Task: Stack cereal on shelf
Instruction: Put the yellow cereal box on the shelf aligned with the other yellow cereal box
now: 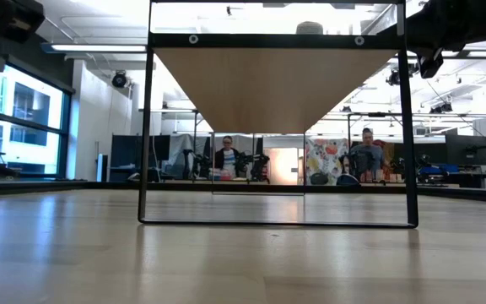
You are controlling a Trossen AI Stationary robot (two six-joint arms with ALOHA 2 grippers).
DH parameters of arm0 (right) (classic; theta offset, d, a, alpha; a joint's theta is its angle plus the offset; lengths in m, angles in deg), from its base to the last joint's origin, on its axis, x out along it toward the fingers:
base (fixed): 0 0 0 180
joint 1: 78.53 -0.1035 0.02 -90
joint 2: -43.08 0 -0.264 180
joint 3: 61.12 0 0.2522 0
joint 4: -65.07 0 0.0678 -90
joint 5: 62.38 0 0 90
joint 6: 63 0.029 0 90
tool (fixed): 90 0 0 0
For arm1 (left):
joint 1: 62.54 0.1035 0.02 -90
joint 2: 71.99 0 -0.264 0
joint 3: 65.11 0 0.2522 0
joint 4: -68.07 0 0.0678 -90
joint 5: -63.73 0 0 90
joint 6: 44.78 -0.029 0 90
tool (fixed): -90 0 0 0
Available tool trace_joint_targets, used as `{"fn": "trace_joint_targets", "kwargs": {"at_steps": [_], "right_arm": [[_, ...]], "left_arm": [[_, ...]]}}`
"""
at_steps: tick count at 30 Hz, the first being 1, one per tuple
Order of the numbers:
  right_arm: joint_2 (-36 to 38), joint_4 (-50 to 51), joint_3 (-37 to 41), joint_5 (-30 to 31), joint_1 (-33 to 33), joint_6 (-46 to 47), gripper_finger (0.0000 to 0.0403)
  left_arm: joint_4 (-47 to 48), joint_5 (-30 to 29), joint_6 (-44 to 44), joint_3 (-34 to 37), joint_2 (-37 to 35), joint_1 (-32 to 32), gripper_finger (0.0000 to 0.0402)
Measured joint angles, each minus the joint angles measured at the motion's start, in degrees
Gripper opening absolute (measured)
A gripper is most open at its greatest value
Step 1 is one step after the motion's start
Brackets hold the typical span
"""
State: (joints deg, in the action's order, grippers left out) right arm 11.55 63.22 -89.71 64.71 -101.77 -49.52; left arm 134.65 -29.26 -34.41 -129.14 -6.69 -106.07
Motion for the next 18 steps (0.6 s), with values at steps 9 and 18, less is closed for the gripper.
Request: {"fn": "trace_joint_targets", "kwargs": {"at_steps": [9, 18], "right_arm": [[0.0, 0.0, 0.0, 0.0, 0.0, 0.0, 0.0], [0.0, 0.0, 0.0, 0.1, 0.0, 0.0, 0.0]], "left_arm": [[-0.4, -1.9, 0.0, 0.0, 0.0, 0.0, 0.0289], [-1.9, -3.5, -0.1, 0.0, 0.1, 0.0, 0.0289]]}}
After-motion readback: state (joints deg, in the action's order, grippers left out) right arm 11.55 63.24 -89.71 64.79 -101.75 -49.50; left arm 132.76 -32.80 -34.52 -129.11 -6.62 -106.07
